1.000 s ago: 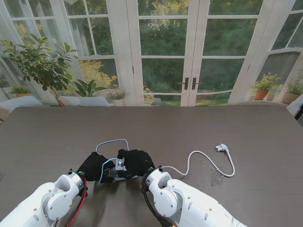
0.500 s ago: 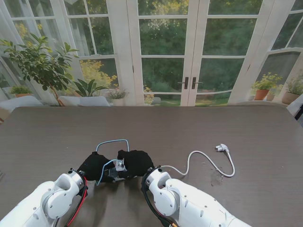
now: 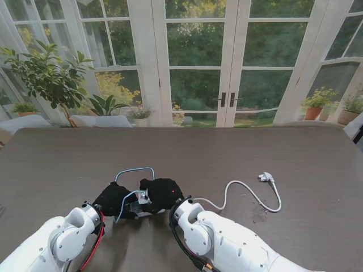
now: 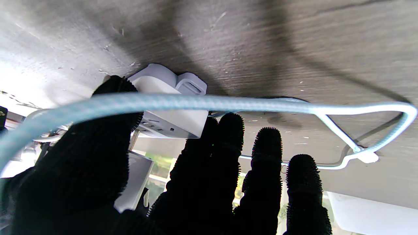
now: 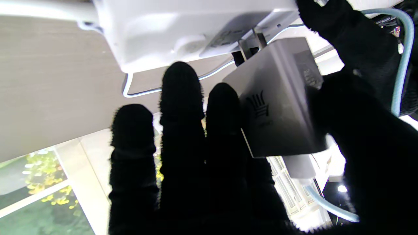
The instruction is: Set up the charging station
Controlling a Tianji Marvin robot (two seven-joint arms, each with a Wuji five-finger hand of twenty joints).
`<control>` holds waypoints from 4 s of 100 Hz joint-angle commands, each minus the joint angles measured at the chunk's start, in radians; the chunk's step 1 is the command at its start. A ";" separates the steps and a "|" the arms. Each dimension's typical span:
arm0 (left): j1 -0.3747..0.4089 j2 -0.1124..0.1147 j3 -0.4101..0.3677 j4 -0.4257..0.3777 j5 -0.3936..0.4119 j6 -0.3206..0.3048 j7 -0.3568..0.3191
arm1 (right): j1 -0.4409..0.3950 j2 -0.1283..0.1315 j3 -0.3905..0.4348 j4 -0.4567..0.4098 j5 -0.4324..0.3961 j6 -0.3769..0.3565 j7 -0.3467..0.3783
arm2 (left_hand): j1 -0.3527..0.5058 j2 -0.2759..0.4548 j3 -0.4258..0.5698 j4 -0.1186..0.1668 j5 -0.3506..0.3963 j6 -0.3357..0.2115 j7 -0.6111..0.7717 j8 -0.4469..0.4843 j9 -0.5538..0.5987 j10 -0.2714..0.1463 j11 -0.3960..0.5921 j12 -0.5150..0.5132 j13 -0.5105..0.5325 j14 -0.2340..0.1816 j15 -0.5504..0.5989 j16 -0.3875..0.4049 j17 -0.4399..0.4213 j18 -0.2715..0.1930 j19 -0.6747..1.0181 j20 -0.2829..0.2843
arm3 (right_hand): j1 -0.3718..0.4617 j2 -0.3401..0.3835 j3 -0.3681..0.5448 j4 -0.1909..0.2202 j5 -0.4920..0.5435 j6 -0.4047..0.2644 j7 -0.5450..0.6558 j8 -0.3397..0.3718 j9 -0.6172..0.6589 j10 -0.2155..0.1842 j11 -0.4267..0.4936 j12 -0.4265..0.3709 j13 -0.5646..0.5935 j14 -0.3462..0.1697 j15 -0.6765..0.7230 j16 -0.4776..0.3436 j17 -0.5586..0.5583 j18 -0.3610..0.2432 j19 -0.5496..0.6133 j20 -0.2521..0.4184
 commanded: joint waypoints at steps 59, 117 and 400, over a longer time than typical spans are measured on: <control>0.016 0.003 -0.004 0.019 0.004 -0.014 -0.030 | 0.016 0.001 -0.024 0.013 -0.022 0.004 0.028 | 0.178 0.093 0.097 0.027 0.127 -0.125 0.234 0.051 0.057 -0.031 0.010 0.005 0.023 -0.012 0.021 0.014 -0.007 0.014 0.035 -0.011 | 0.087 0.131 0.164 0.046 0.127 -0.446 0.263 0.122 -0.030 -0.098 -0.014 -0.001 0.030 -0.028 0.044 0.016 0.015 -0.037 0.053 -0.002; 0.020 0.003 -0.012 0.015 0.006 -0.021 -0.031 | 0.030 0.005 -0.046 0.034 -0.053 0.008 0.024 | 0.168 0.103 0.086 0.025 0.126 -0.123 0.235 0.052 0.059 -0.029 0.012 -0.031 0.026 -0.013 0.021 0.013 -0.006 0.014 0.037 -0.012 | 0.083 0.126 0.169 0.044 0.133 -0.446 0.267 0.118 -0.023 -0.101 0.000 0.003 0.038 -0.037 0.057 0.018 0.016 -0.068 0.055 -0.014; 0.019 0.004 -0.023 0.008 -0.015 -0.031 -0.061 | 0.083 0.038 -0.100 -0.057 -0.125 0.136 0.147 | 0.163 0.141 0.065 0.027 0.124 -0.099 0.237 0.071 0.067 -0.008 0.027 -0.107 0.036 -0.005 0.027 0.015 0.000 0.016 0.059 -0.004 | 0.085 0.157 0.140 0.049 0.127 -0.427 0.260 0.122 -0.023 -0.094 0.000 0.011 0.055 -0.054 0.068 0.026 0.018 -0.103 0.034 -0.048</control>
